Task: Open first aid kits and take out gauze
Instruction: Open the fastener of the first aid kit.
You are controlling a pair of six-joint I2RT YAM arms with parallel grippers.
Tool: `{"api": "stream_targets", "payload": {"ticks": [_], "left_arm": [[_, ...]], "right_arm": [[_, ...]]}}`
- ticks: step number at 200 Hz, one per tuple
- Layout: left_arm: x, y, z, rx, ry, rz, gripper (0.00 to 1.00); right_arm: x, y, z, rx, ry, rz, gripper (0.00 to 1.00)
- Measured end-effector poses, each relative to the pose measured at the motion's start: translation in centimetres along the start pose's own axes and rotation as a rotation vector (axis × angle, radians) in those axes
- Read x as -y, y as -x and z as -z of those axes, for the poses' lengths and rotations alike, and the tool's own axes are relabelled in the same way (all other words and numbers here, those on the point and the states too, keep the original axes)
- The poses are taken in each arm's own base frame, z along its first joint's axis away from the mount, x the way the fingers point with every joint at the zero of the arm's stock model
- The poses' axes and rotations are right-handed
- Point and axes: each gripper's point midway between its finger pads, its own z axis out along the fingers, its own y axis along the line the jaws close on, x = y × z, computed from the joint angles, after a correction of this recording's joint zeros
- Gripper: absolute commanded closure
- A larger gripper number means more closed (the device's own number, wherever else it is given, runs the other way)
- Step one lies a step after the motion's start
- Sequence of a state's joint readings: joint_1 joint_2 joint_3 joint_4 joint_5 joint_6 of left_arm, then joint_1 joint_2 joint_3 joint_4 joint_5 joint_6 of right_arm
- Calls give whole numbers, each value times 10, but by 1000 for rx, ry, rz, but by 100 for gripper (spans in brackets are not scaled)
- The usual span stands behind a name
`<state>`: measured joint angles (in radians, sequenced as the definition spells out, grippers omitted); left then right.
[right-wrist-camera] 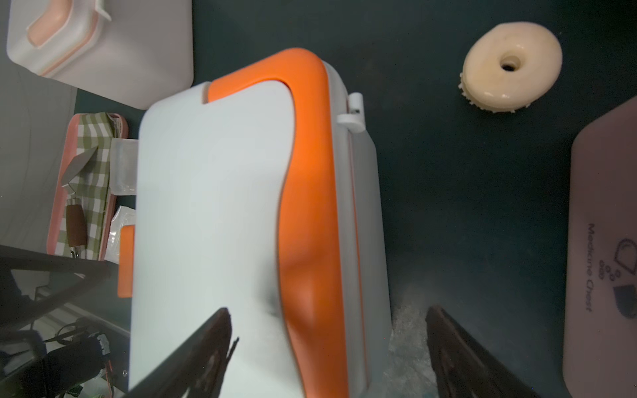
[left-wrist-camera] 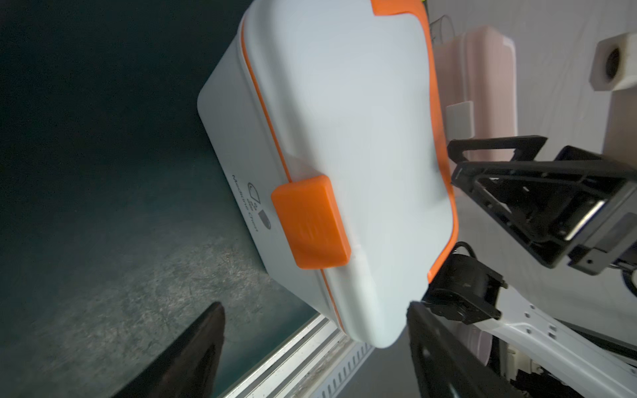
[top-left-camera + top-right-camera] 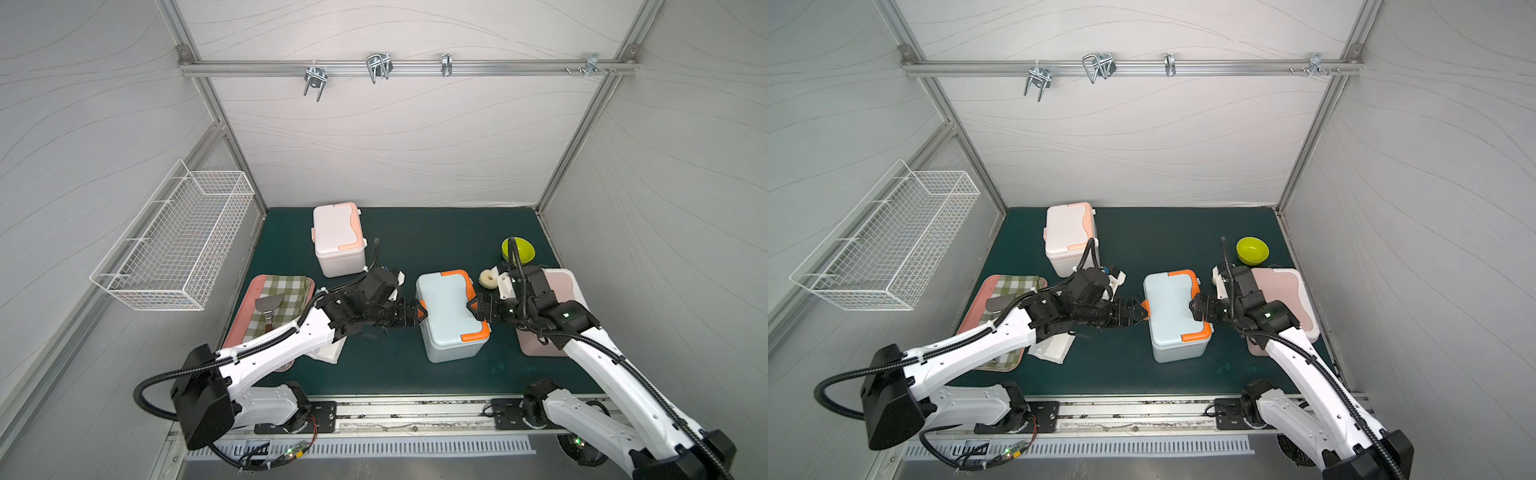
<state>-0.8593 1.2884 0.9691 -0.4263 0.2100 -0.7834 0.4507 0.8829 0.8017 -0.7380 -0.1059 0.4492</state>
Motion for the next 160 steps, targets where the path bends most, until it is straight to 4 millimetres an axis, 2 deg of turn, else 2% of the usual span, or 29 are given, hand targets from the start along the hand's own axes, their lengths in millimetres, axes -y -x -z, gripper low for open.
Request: {"api": "stream_targets", "payload": {"ticks": [22, 53, 108, 160], "left_arm": [[-8, -1, -13, -32, 59, -15, 17], [-12, 1, -23, -52, 92, -26, 18], [-17, 4, -20, -33, 103, -23, 22], [-44, 0, -14, -19, 132, 29, 24]], "right_arm": [[4, -10, -6, -30, 14, -23, 10], [-1, -11, -9, -40, 53, -29, 10], [-8, -13, -14, -64, 101, -33, 11], [-12, -15, -17, -74, 129, -33, 12]]}}
